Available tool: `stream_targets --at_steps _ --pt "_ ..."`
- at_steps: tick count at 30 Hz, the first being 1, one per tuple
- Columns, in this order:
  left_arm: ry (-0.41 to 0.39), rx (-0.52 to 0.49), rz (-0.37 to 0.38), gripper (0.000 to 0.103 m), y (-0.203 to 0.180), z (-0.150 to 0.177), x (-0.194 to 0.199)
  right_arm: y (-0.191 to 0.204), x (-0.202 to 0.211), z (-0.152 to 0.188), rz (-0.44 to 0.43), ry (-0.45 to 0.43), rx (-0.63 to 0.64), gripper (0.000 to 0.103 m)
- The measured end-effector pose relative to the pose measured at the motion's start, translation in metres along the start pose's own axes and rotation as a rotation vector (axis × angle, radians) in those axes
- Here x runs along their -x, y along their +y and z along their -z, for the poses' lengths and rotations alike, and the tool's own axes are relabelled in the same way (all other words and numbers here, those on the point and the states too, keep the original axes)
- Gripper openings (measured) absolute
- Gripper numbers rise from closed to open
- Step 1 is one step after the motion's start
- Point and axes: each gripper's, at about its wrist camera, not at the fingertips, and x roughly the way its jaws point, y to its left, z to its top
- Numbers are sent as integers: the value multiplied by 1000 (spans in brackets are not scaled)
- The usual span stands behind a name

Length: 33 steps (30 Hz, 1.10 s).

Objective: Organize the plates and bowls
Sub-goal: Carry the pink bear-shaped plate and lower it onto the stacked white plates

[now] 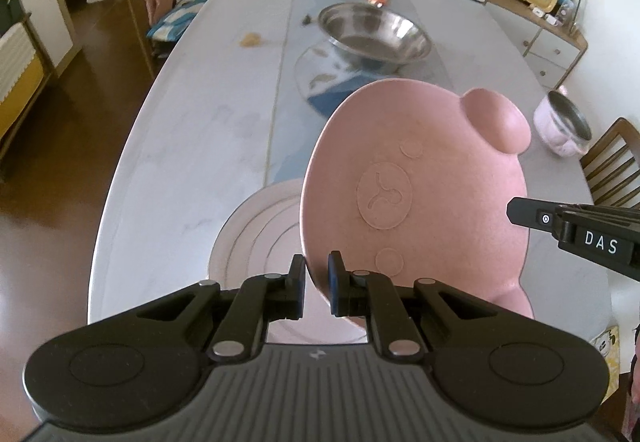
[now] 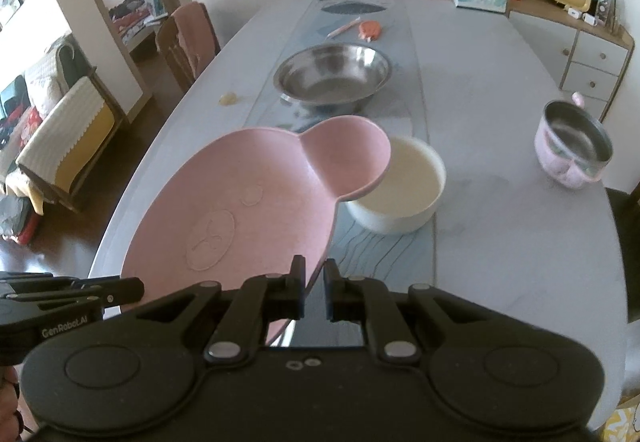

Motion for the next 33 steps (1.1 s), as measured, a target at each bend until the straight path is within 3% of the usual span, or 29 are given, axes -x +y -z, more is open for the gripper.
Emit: stream_targets --at_steps 18,33 --pt "96 38 -71 10 37 37 -30 35 -53 35 -20 116 53 9" --pt "137 31 -52 11 38 42 -45 36 -63 39 2 132 71 10"
